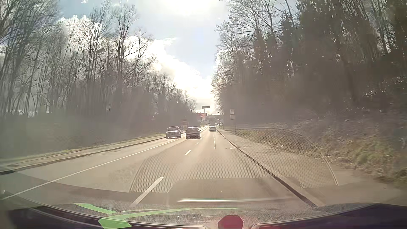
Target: Follow the waypoints while adhering to traffic rules and regulations
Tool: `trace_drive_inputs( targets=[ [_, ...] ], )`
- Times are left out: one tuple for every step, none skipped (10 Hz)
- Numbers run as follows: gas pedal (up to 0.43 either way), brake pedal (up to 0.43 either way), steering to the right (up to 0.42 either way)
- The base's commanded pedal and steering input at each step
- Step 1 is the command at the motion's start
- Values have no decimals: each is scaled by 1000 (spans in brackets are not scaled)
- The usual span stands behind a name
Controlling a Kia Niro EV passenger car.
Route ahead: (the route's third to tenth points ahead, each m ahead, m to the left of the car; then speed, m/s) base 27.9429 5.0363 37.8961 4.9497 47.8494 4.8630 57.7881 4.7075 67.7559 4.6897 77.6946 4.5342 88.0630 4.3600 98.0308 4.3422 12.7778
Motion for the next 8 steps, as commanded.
trace_drive_inputs(
  targets=[
    [220, 0, 0],
    [220, 0, 0],
    [220, 0, 0],
    [220, 0, 0],
    [228, 0, -1],
    [228, 0, 0],
    [228, 0, 0],
    [228, 0, 0]
  ],
)
